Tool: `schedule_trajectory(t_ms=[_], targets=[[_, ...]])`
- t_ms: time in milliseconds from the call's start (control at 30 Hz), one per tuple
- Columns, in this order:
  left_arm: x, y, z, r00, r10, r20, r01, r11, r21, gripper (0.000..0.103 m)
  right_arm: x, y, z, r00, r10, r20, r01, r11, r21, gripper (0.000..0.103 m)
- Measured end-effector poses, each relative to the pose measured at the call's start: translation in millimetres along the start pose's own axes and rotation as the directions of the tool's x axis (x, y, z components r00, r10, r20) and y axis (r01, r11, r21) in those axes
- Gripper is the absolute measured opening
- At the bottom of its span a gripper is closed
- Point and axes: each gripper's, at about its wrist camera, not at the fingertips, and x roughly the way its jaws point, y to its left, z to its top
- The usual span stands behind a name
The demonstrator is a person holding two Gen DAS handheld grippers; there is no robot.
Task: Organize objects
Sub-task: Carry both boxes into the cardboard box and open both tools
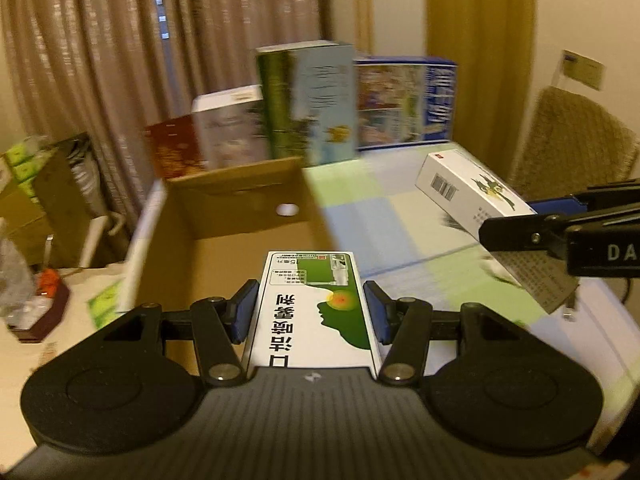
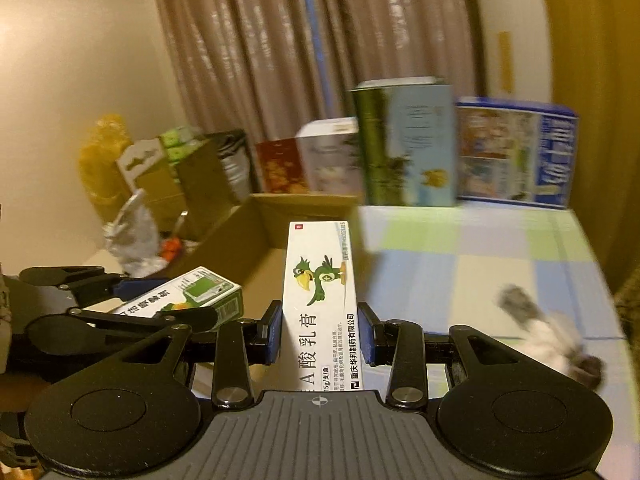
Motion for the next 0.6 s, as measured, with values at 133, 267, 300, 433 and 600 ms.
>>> schedule_trajectory(t_ms=[133, 267, 300, 433, 600], targets=[[12.3, 41.3, -1.0, 0.999, 0.037, -0.024, -0.037, 0.999, -0.024, 0.051, 44.6, 25.9, 7.9, 0.998, 0.041, -0.049, -0.041, 0.999, -0.003, 0.035], [22.8, 71.8, -6.9, 0.998, 0.045, -0.039, -0.047, 0.998, -0.048, 0.051, 83.4, 34.1, 13.1, 0.994, 0.059, -0.092, -0.059, 0.998, 0.012, 0.035], [25.5, 76.1, -9.0, 0.998, 0.044, -0.043, -0.046, 0.998, -0.053, 0.051, 92.2, 35.1, 12.9, 0.993, 0.062, -0.102, -0.061, 0.998, 0.015, 0.035], [40.9, 92.4, -14.0, 0.998, 0.036, -0.057, -0.041, 0.996, -0.073, 0.051, 117.2, 38.2, 14.1, 0.991, 0.061, -0.12, -0.06, 0.998, 0.019, 0.035], [60.2, 102.4, -11.0, 0.998, 0.022, -0.055, -0.027, 0.996, -0.09, 0.051, 135.5, 34.4, 15.7, 0.991, 0.052, -0.126, -0.048, 0.998, 0.034, 0.035]])
